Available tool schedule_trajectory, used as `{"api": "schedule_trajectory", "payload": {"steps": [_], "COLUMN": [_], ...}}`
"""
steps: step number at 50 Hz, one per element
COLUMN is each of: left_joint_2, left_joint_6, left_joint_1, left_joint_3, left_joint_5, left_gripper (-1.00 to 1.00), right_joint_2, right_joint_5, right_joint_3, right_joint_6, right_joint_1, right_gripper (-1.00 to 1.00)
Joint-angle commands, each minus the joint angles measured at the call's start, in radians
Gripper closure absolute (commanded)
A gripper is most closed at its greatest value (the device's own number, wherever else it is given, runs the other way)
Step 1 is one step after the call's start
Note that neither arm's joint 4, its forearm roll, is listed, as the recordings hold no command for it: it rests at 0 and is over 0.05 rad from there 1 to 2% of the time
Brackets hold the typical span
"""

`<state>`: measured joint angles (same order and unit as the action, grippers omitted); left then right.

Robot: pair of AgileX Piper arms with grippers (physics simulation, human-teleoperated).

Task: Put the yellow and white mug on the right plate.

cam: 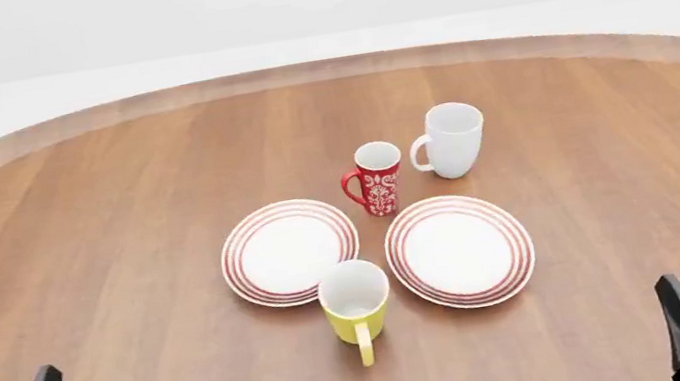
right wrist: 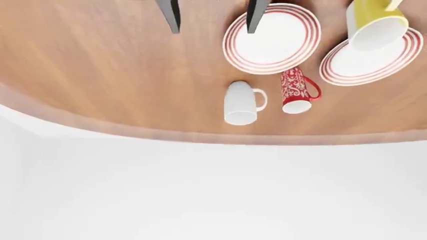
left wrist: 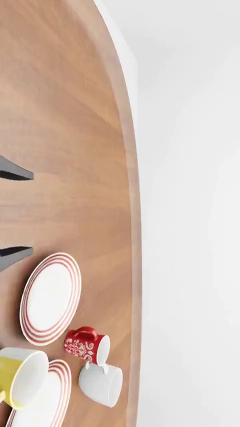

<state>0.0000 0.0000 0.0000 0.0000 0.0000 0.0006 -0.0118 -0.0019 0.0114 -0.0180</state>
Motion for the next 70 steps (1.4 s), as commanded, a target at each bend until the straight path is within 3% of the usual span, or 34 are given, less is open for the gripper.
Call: {"api": "schedule_trajectory", "payload": {"steps": [1, 6, 7, 13, 14, 15, 16, 17, 19, 21, 25, 29, 34, 36, 37, 39, 45, 47, 66, 70], "left_joint_2": [0.0, 0.0, 0.0, 0.0, 0.0, 0.0, 0.0, 0.0, 0.0, 0.0, 0.0, 0.0, 0.0, 0.0, 0.0, 0.0, 0.0, 0.0, 0.0, 0.0], "left_joint_6": [0.0, 0.0, 0.0, 0.0, 0.0, 0.0, 0.0, 0.0, 0.0, 0.0, 0.0, 0.0, 0.0, 0.0, 0.0, 0.0, 0.0, 0.0, 0.0, 0.0], "left_joint_1": [0.0, 0.0, 0.0, 0.0, 0.0, 0.0, 0.0, 0.0, 0.0, 0.0, 0.0, 0.0, 0.0, 0.0, 0.0, 0.0, 0.0, 0.0, 0.0, 0.0], "left_joint_3": [0.0, 0.0, 0.0, 0.0, 0.0, 0.0, 0.0, 0.0, 0.0, 0.0, 0.0, 0.0, 0.0, 0.0, 0.0, 0.0, 0.0, 0.0, 0.0, 0.0], "left_joint_5": [0.0, 0.0, 0.0, 0.0, 0.0, 0.0, 0.0, 0.0, 0.0, 0.0, 0.0, 0.0, 0.0, 0.0, 0.0, 0.0, 0.0, 0.0, 0.0, 0.0], "left_gripper": [-1.0, -1.0, -1.0, -1.0, -1.0, -1.0, -1.0, -1.0, -1.0, -1.0, -1.0, -1.0, -1.0, -1.0, -1.0, -1.0, -1.0, -1.0, -1.0, -1.0], "right_joint_2": [0.004, 0.0, 0.001, 0.004, 0.003, 0.004, 0.001, 0.023, 0.119, 0.163, 0.248, 0.341, 0.437, 0.459, 0.504, 0.519, 0.596, 0.622, 0.813, 0.866], "right_joint_5": [-0.057, -0.023, -0.04, -0.059, -0.092, -0.113, -0.1, -0.14, -0.119, -0.124, -0.135, -0.15, -0.183, -0.152, -0.161, -0.175, -0.189, -0.194, -0.248, -0.241], "right_joint_3": [-0.032, -0.001, -0.032, -0.029, -0.075, -0.094, -0.084, -0.131, -0.138, -0.162, -0.21, -0.251, -0.333, -0.306, -0.326, -0.355, -0.4, -0.411, -0.53, -0.549], "right_joint_6": [0.029, 0.039, 0.014, 0.053, 0.046, 0.003, 0.011, 0.059, 0.017, 0.065, 0.097, 0.044, 0.017, 0.019, -0.008, -0.001, -0.047, -0.104, -0.133, -0.181], "right_joint_1": [-0.049, -0.077, -0.069, -0.054, -0.077, -0.087, -0.104, -0.124, -0.125, -0.205, -0.244, -0.299, -0.345, -0.372, -0.385, -0.399, -0.456, -0.466, -0.541, -0.551], "right_gripper": [-1.0, -1.0, -1.0, -1.0, -1.0, -1.0, -1.0, -1.0, -1.0, -1.0, -1.0, -1.0, -1.0, -1.0, -1.0, -1.0, -1.0, -1.0, -1.0, -1.0]}}
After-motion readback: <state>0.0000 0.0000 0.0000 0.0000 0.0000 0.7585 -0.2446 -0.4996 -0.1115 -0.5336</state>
